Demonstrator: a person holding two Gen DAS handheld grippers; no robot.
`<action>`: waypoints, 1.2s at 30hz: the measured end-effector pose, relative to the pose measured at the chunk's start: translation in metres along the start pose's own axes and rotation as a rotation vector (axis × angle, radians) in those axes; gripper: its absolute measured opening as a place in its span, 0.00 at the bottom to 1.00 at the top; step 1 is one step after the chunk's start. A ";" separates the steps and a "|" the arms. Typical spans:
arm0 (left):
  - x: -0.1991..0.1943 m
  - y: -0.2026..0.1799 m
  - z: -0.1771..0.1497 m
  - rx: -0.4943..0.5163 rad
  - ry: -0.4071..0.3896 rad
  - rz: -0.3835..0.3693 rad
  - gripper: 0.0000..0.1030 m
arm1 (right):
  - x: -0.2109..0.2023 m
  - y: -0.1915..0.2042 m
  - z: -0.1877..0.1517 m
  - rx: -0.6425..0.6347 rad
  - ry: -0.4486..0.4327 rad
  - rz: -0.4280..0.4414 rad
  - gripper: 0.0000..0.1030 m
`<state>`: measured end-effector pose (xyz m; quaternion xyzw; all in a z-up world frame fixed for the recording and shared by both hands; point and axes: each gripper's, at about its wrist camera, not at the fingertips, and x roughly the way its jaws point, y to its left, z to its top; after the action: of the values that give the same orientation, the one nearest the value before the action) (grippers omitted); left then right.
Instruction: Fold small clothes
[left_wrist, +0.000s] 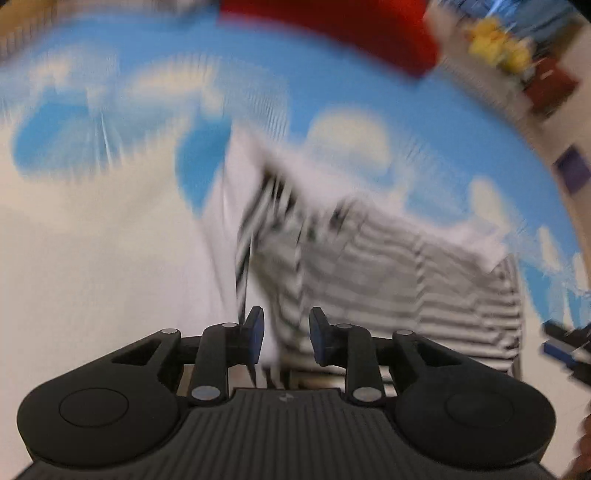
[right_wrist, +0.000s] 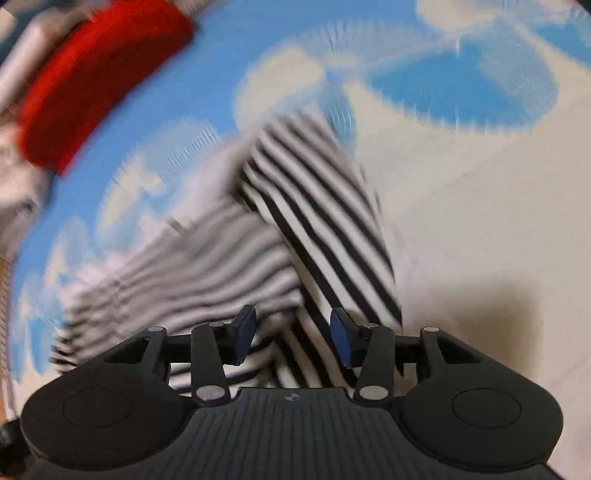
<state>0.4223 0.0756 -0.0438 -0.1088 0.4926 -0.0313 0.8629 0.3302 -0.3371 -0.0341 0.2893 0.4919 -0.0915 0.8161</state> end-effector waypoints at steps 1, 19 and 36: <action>-0.020 0.001 -0.003 0.013 -0.061 -0.003 0.31 | -0.020 0.006 0.002 -0.025 -0.065 0.024 0.46; -0.159 0.073 -0.176 -0.031 -0.077 -0.102 0.33 | -0.193 -0.095 -0.141 -0.148 -0.285 0.116 0.47; -0.089 0.089 -0.203 -0.224 0.245 0.012 0.72 | -0.120 -0.132 -0.186 0.002 0.057 -0.055 0.51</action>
<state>0.1981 0.1449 -0.0880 -0.1966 0.5952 0.0161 0.7790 0.0736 -0.3568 -0.0466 0.2787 0.5227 -0.1061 0.7987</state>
